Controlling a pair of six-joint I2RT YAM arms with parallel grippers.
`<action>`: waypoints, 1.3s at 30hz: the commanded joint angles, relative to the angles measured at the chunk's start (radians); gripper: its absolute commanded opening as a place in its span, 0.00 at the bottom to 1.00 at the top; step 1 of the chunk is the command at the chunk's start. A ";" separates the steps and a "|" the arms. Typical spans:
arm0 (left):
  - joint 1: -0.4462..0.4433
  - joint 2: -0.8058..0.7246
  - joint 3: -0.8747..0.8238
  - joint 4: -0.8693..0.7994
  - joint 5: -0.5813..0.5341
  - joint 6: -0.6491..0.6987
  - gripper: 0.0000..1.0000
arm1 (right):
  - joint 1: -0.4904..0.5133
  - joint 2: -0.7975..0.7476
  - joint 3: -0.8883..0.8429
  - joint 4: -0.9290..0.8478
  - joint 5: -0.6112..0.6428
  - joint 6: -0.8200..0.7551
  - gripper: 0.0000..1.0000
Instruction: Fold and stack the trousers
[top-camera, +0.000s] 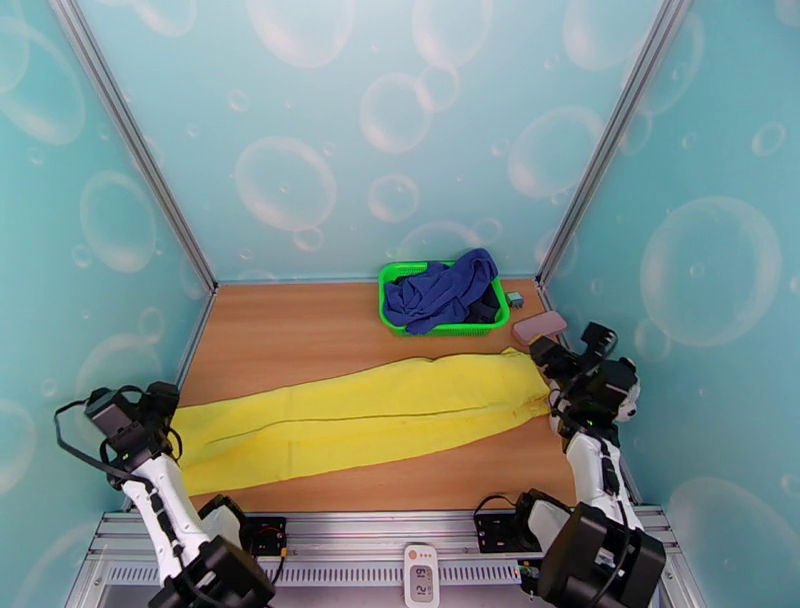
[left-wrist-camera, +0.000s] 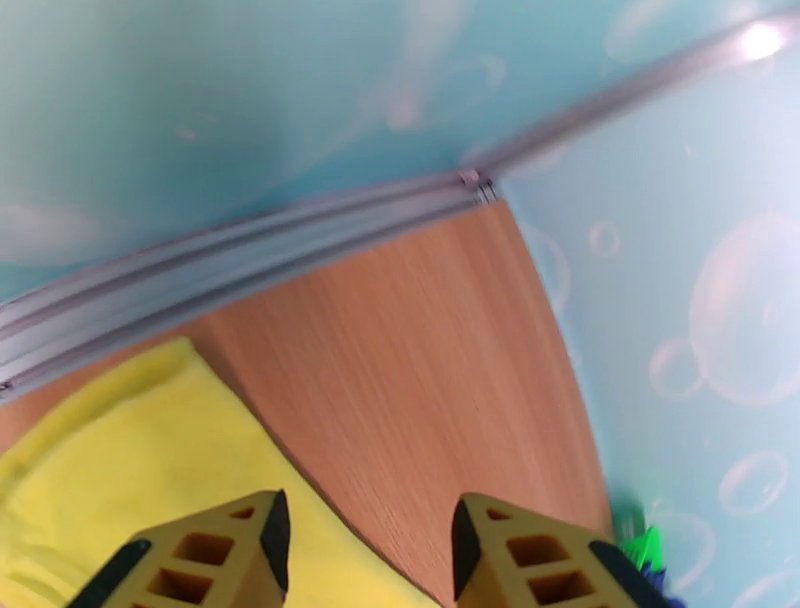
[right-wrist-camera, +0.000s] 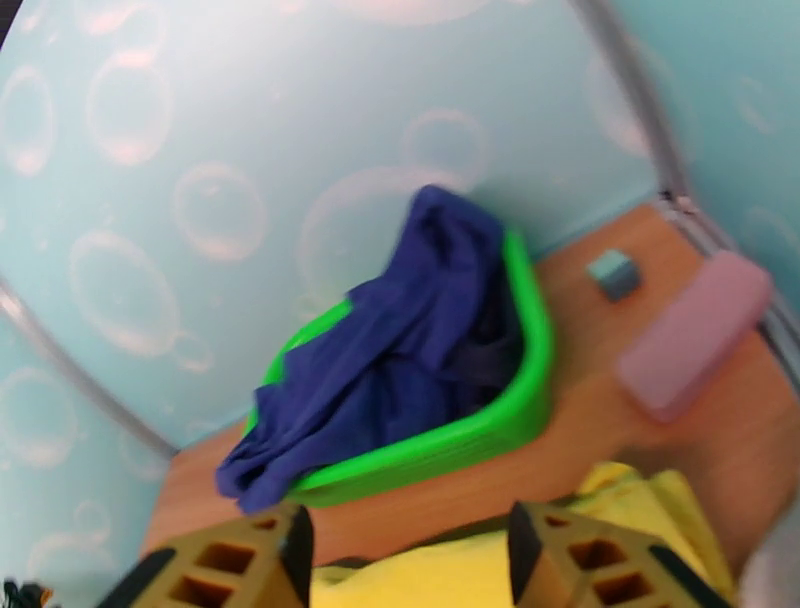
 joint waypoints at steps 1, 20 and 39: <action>-0.353 0.127 0.109 -0.079 -0.115 0.083 0.50 | 0.291 0.056 0.084 -0.244 0.107 -0.252 0.58; -1.190 0.461 0.275 -0.598 -0.247 -0.127 0.54 | 1.075 0.416 0.208 -0.625 0.222 -0.477 0.58; -1.133 0.223 0.094 -0.460 -0.316 -0.584 0.57 | 1.122 0.614 0.284 -0.651 0.397 -0.583 0.47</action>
